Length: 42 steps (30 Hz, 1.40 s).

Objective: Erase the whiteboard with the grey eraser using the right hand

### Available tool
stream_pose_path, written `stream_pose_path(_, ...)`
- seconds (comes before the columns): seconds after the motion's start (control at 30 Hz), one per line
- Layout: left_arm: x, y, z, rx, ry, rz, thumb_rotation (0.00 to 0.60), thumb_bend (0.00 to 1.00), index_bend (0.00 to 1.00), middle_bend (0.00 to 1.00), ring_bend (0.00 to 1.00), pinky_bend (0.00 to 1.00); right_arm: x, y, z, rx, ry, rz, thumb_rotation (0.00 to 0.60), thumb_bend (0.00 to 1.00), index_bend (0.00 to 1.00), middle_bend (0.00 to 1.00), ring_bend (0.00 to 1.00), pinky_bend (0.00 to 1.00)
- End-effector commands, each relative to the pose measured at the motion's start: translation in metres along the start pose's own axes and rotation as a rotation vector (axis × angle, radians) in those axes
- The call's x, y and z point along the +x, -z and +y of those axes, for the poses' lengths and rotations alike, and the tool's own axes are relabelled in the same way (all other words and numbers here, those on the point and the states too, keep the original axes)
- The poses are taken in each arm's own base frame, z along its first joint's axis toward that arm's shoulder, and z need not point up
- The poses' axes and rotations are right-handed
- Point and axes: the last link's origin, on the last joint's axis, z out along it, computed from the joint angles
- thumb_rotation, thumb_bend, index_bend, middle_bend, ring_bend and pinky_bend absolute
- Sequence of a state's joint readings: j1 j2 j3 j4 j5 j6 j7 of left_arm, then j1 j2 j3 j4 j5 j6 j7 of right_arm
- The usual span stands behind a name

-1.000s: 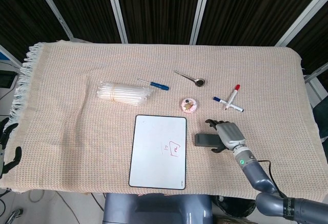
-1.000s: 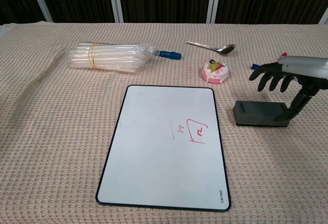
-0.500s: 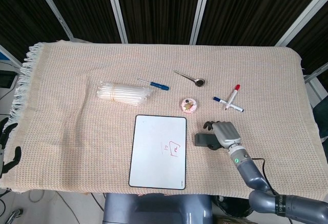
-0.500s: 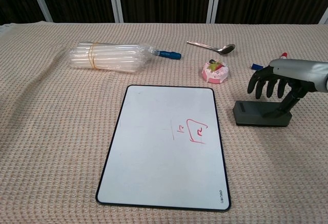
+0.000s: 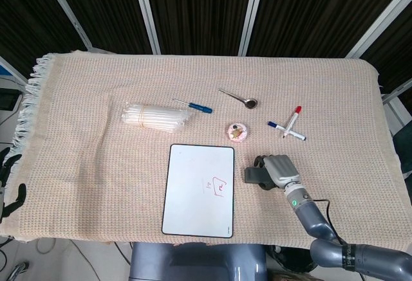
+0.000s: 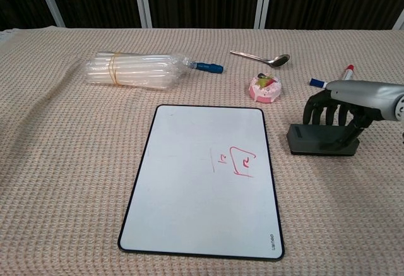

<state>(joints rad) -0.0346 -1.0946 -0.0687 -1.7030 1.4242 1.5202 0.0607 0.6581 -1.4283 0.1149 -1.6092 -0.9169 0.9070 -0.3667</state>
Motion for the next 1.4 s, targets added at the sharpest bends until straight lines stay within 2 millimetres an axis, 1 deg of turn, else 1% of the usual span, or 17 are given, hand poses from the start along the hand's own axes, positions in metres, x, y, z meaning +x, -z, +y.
stream_pose_path(0.03,0.0,0.0,0.0,0.001,0.0,0.001,0.6,0.48,0.14,0.01,0.0,0.01,0.0,0.0,0.0,0.001,0.0,0.0,0.6,0.32,0.42,0.42,0.42,0.43)
stream_pose_path(0.37,0.0,0.0,0.0,0.002,0.001,0.001,0.6,0.48,0.14,0.01,0.0,0.03,0.001,-0.001,-0.002,0.004,-0.022,-0.001,0.6,0.4,0.46,0.49,0.48,0.48)
stream_pose_path(0.5,0.0,0.0,0.0,0.002,0.003,0.001,0.6,0.48,0.14,0.01,0.0,0.03,0.006,-0.001,-0.005,0.019,-0.024,0.015,0.6,0.4,0.47,0.49,0.48,0.49)
stream_pose_path(0.67,0.0,0.0,0.0,0.002,0.004,0.0,0.6,0.48,0.14,0.01,0.0,0.03,0.016,-0.001,-0.014,0.051,-0.015,0.031,0.6,0.4,0.47,0.49,0.48,0.49)
stream_pose_path(0.8,0.0,0.0,0.0,0.003,0.006,-0.001,0.6,0.48,0.14,0.01,0.0,0.03,0.019,-0.004,-0.027,0.093,-0.016,0.022,0.6,0.4,0.47,0.49,0.48,0.49)
stream_pose_path(1.0,0.001,0.001,0.0,0.004,0.008,0.0,0.6,0.48,0.14,0.01,0.0,0.03,0.021,-0.019,-0.055,0.146,-0.027,0.025,0.6,0.4,0.47,0.49,0.48,0.49)
stream_pose_path(1.27,-0.001,0.001,0.001,0.008,0.009,-0.005,0.6,0.48,0.14,0.01,0.0,0.03,0.014,-0.04,-0.092,0.18,-0.008,0.022,0.6,0.4,0.47,0.49,0.48,0.49)
stream_pose_path(1.4,-0.001,0.001,0.001,0.008,0.012,-0.004,0.6,0.48,0.14,0.01,0.0,0.03,0.009,-0.045,-0.108,0.196,0.009,0.033,0.6,0.4,0.47,0.49,0.48,0.49)
